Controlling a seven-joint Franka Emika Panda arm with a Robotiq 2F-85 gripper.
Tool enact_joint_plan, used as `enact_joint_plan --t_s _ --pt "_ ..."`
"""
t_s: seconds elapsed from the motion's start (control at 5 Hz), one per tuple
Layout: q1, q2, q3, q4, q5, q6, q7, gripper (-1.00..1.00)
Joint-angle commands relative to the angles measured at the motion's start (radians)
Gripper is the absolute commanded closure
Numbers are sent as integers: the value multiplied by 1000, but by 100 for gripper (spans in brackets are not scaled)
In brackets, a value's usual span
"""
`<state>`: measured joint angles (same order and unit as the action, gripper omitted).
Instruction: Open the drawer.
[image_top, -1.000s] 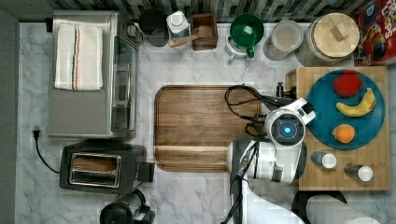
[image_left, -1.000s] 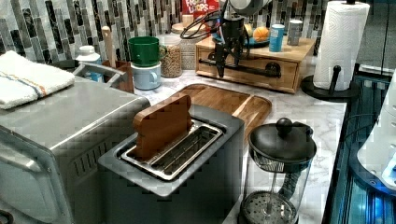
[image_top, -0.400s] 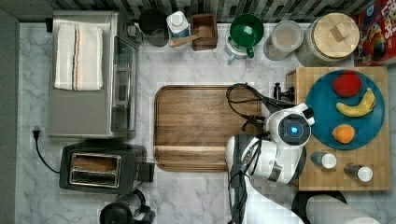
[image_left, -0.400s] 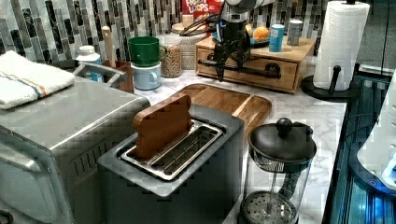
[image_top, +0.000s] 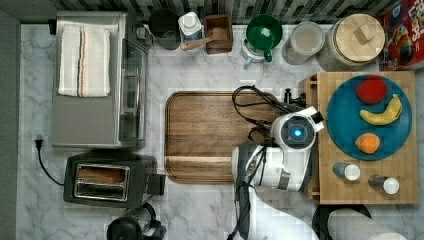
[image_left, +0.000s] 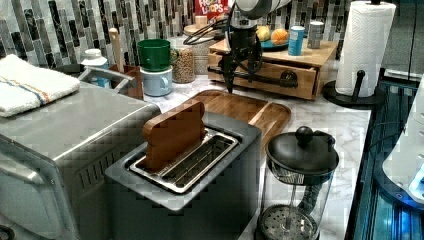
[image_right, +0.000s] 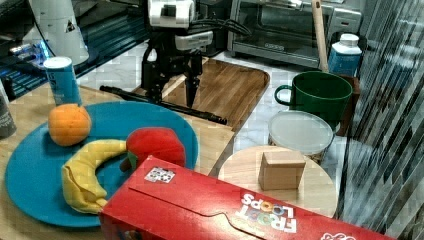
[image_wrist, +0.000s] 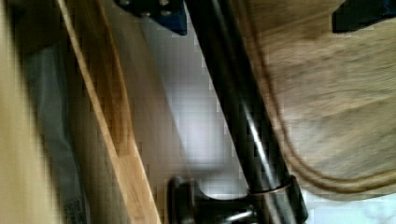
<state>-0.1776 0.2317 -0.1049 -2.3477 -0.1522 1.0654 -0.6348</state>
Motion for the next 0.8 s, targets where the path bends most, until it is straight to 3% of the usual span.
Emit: enact_joint_plan --t_s 0.2,0.8 --pt "212 -21 177 6 18 -29 192 -100" --pt "226 -1 256 28 41 -25 365 -100"
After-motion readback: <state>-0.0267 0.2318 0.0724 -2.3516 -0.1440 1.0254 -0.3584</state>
